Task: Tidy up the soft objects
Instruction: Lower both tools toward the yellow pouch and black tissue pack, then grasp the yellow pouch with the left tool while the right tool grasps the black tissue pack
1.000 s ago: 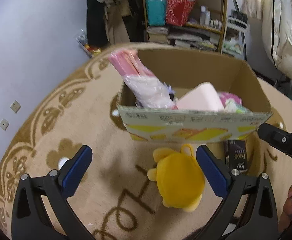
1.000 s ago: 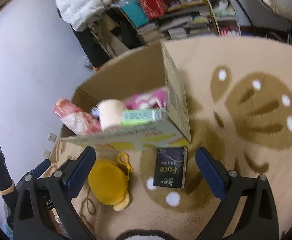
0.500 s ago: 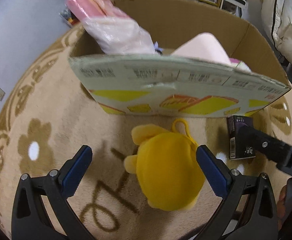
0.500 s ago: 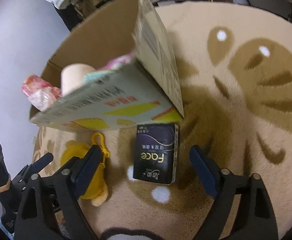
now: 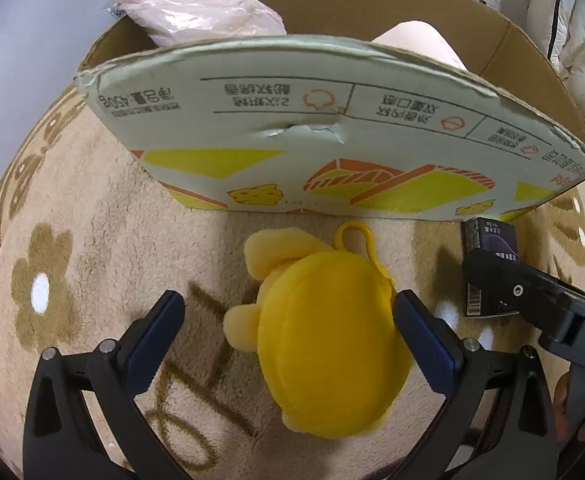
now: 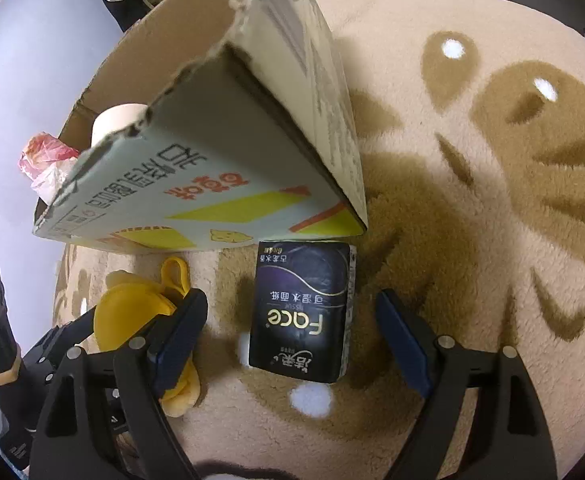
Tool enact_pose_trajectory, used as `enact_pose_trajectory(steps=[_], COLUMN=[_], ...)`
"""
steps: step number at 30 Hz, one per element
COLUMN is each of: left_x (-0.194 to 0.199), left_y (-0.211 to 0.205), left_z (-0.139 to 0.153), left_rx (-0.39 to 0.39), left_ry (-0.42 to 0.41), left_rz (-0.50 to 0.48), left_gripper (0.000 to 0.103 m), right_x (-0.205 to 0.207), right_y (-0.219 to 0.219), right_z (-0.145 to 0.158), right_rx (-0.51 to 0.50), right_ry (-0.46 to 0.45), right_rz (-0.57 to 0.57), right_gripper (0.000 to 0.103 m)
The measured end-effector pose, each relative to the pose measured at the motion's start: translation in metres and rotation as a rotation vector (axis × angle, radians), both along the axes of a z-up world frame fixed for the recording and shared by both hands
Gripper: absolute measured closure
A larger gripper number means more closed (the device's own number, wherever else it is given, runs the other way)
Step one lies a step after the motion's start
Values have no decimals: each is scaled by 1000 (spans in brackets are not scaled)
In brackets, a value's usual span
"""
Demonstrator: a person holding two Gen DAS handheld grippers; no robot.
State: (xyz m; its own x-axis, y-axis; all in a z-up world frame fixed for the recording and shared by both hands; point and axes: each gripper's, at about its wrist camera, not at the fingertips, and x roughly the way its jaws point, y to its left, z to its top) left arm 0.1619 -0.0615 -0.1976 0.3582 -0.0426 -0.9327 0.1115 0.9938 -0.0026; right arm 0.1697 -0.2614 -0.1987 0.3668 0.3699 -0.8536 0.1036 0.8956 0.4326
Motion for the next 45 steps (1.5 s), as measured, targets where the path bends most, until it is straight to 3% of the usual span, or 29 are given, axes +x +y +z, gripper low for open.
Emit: enact_pose_trajectory(steps=[12, 13, 16, 20, 26, 28, 29, 34, 45], left_x=[1, 0, 0, -1, -2, -4, -5, -13, -13], left_y=[-4, -5, -5, -5, 3, 2, 1, -2, 27], left_z=[-12, -12, -10, -8, -13, -10, -9, 0, 23], left_rx=[31, 35, 34, 26, -56, -78, -94, -59, -38], left_ry=[-8, -9, -4, 0, 31, 27, 24, -25, -104], left_rz=[-17, -22, -20, -15, -30, -48, -62, -79, 20], left_gripper=[0, 0, 0, 0, 24, 45, 50, 54, 54], right_x=[4, 5, 4, 5, 6, 6, 6, 6, -9], right_y=[26, 31, 36, 37, 47, 49, 49, 46, 15], right_z=[-8, -9, -5, -4, -5, -5, -6, -6, 24], right_rx=[-75, -82, -117, -123, -168, -160, -155, -152, -84], right_ry=[10, 10, -8, -4, -12, -12, -12, -14, -62], right_rz=[41, 42, 29, 13, 37, 32, 30, 28, 20], right_gripper=[13, 16, 46, 51, 51, 51, 51, 52, 52])
